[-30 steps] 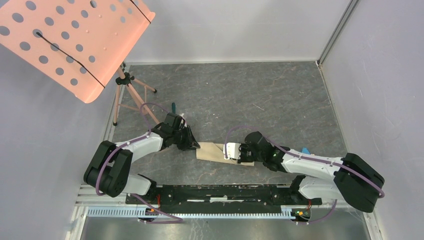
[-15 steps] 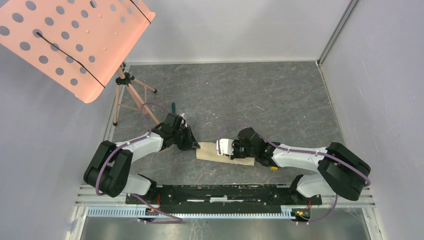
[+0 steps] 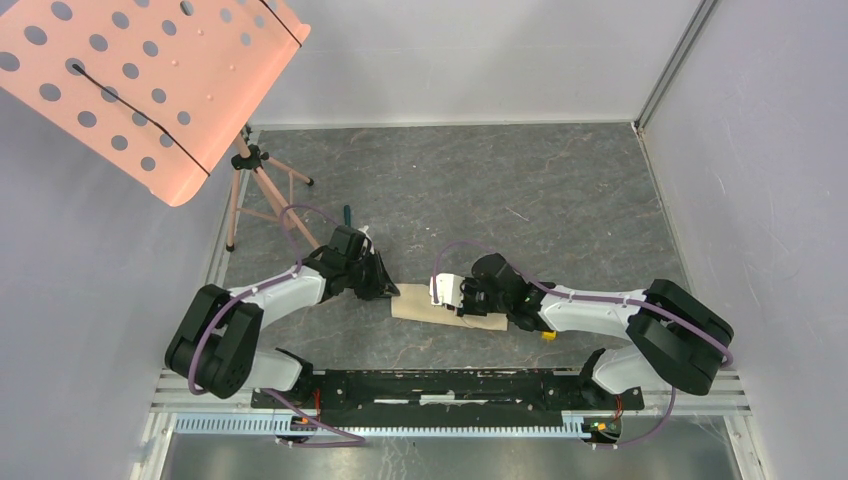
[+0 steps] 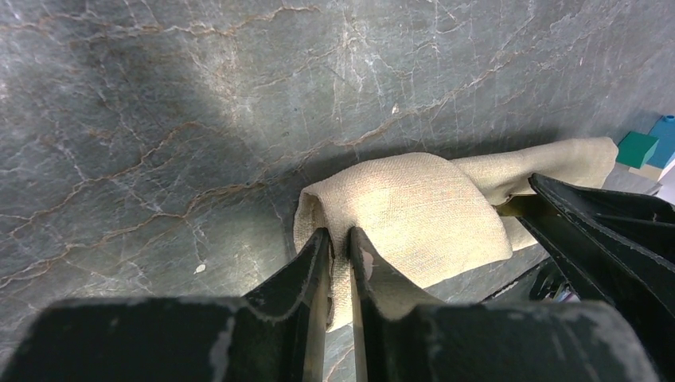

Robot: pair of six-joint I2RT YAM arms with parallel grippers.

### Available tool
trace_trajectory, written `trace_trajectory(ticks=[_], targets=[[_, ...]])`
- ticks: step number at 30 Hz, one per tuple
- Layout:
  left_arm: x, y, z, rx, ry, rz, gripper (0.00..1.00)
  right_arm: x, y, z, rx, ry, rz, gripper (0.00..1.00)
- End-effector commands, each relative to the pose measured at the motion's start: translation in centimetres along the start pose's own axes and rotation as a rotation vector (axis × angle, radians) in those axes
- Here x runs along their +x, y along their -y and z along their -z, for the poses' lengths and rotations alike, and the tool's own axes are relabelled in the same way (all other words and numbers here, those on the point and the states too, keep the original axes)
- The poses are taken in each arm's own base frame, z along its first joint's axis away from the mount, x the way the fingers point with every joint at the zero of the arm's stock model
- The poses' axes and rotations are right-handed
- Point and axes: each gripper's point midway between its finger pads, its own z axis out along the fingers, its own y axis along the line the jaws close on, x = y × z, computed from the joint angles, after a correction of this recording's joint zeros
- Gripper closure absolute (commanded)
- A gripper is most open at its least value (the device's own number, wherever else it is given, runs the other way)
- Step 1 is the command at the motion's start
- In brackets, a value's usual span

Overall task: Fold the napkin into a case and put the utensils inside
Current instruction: Insert the knife into the folded napkin.

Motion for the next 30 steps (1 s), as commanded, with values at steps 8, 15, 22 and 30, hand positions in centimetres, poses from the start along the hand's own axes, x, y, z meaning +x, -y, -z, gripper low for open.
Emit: trace_trajectory(ticks=[8,15,22,30], targets=[[-1.4,0.9,1.4,0.015,0.096,-0.026,0.75,-1.3,0.5,0.1,-0.003,0.015,-0.054,0.57],[-2.6,0.9,3.8,-0.036,0.163,-0.044,0.7,-3.9,2.7,2.1,0.082,0.069,-0.065,0.48],[-6.5,0.2,7.7,-0.19,0.335,-0.079,0.33,-4.8,6.0,7.0,0.307,0.103,-0.126,0.02],[-13.7,-0.3,9.1,-0.45,0.459,-0.136,0.13,-2.7,9.3,11.7,0.602,0.03,-0.387,0.02]])
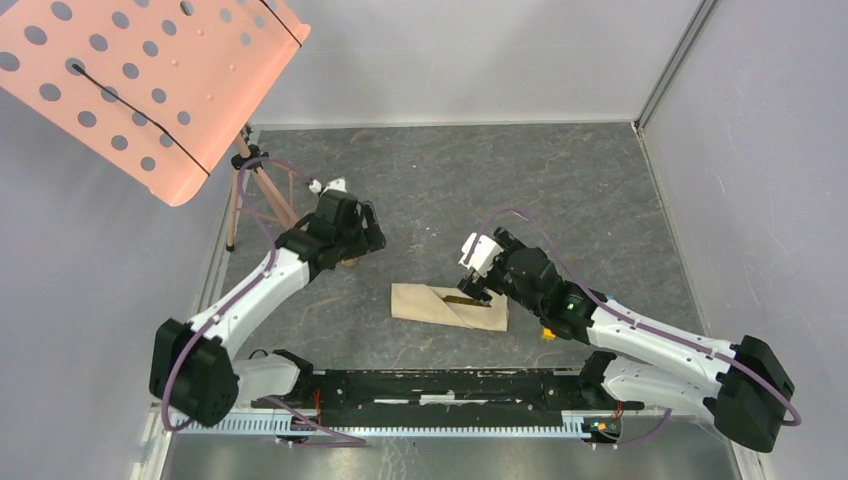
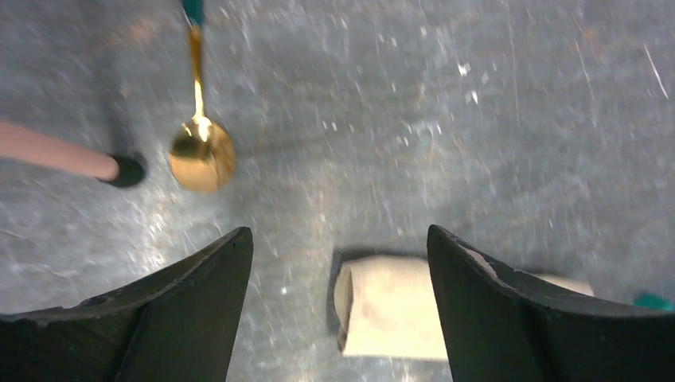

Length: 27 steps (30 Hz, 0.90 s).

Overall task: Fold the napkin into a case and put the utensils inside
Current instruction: Insert the knife into the folded napkin, then pick up the spoon from the center of the board.

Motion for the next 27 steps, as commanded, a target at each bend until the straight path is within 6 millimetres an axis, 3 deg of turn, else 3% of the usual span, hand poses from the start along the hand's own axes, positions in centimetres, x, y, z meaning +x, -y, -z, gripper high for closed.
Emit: trace_trajectory(ticks=[1,3,6,13,22,27], targets=[[-4.7,-2.0,-1.5,-0.21,0.09,-0.118,0.13,1.2,2.9,1.7,0.182,-0.096,-0.161,0.02],[-6.4,-2.2,-2.7,-0.26,0.081,-0.152,0.14,1.1,2.7,2.3,0.173,-0.1,-0.197,0.02],[-7.0,-2.6,-5.6,-0.286,-0.022,-0.177,0.15,1.1,1.9,2.9,0.143,-0.064,-0.244,0.02],[-8.2,-5.8,-11.4,-0.374,-0.192,-0.211,0.17,1.8,1.1,4.1,0.129,-0.003,-0.299,0.02],[-8.8,-8.8,-15.5,-0.398,-0.291,-0.178,0.22,1.7,1.0,4.4,0.116,0.012,-0.284,0.02],[-8.6,-9.7,-17.1,-0.396,-0.328,-0.155,0.34,1.8,0.8,4.3,0.112,0.027,-0.291,0.02]])
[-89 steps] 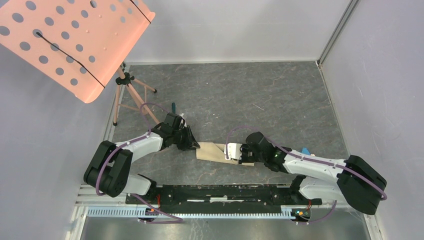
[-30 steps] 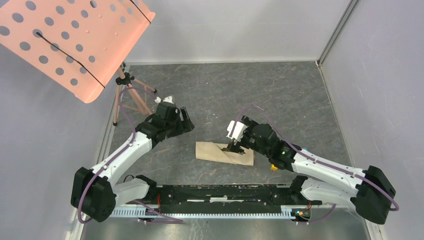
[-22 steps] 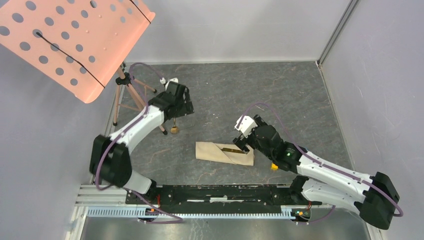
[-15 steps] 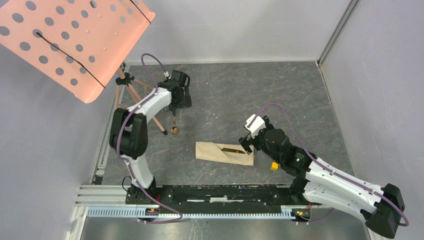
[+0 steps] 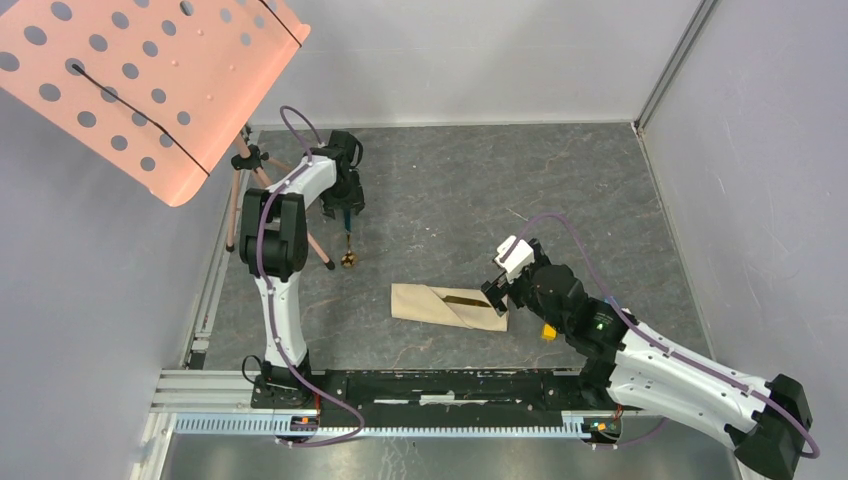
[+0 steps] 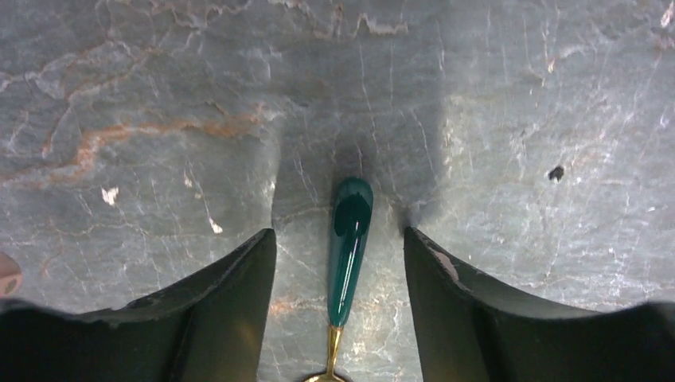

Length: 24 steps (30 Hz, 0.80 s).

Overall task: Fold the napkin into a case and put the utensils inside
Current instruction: Pick up the spoon from the center of the board.

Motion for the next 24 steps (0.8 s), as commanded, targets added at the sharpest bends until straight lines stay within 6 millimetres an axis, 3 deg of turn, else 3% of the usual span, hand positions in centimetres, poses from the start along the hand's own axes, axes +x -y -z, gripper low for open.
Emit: trace_trajectory(ticks=[1,3,7,10,12,18,24], targets=[[-0.5,0.0,-0.6,0.015,-0.031,-0.056,0.37,-0.6,-0.1,-0.1,0.001,0.043,-0.024,0.02],[-0.3,0.0,-0.8,0.014,-0.037,-0.056,0.44,-0.5,0.1,-0.1,0.011,0.032,-0.021,0.02],[0.5,0.5,-0.6,0.05,-0.06,-0.052,0.67,-0.2,0.0,-0.4,0.009,0.017,-0.019,0.02],[0.6,0.9,0.7,0.078,-0.041,-0.048,0.87,0.0,-0.2,-0.6,0.008,0.0,-0.021,0.02],[0.4,1.0,2.0,0.091,-0.016,-0.045,0.92,0.2,-0.4,-0.9,0.001,-0.013,-0.024,0.02],[-0.7,1.7,8.1,0.19,0.091,0.063,0.98,0.0,-2.4,-2.1,-0.084,-0.033,-0.058,0.02],[1.8,4.0,14.8,0.332,0.264,0.331,0.98,-2.6,-4.8,-4.5,-0.129,-0.024,-0.333,0.02]])
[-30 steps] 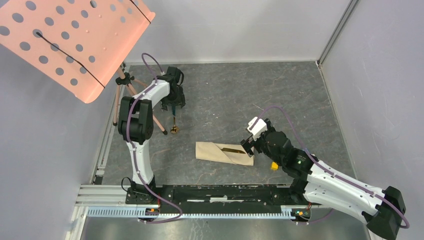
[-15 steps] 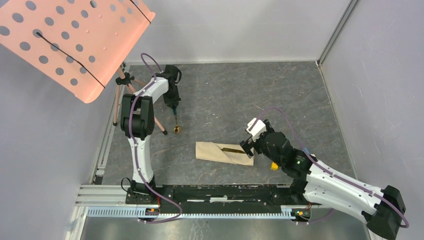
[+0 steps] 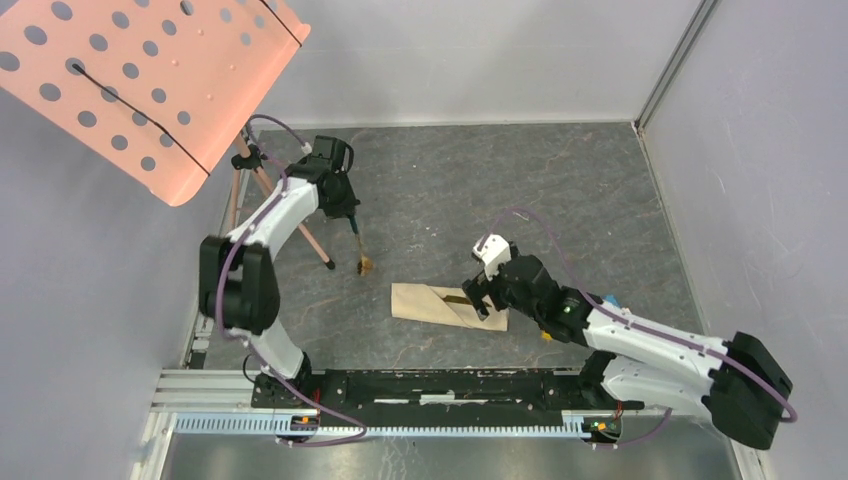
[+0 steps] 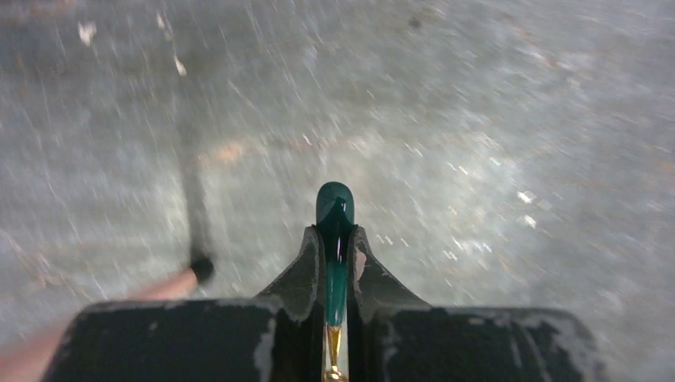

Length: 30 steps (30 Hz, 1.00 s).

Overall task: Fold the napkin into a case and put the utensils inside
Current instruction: Pick up the spoon from the center of the board, then pass from the left arm to the right

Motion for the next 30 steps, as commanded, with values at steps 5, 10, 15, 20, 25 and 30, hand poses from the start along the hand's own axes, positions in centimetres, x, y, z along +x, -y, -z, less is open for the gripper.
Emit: trace_trajectory(ticks=[5,10,15,20,25,30], targets=[[2.0,7.6,10.0,0.312,0.313,0.45,0.98,-10.9,-5.8,-1.5,-0.226,0.288,-0.489,0.06],[3.6,11.3,12.7,0.598,0.268,0.605,0.98,-12.3,-7.7,-1.8,-0.09,0.342,-0.318,0.09],[3.8,11.0,14.7,0.669,0.259,0.693,0.98,-11.5,-7.2,-2.1,-0.007,0.355,-0.31,0.19],[4.9,11.2,15.2,0.713,0.177,0.78,0.98,-11.4,-7.1,-2.0,0.081,0.363,-0.28,0.31],[5.7,10.7,14.7,0.717,0.143,0.849,0.98,-12.1,-6.8,-1.0,0.147,0.405,-0.263,0.38],[5.9,10.0,14.7,0.692,0.145,0.875,0.98,-12.5,-6.7,-0.2,0.19,0.444,-0.263,0.48]])
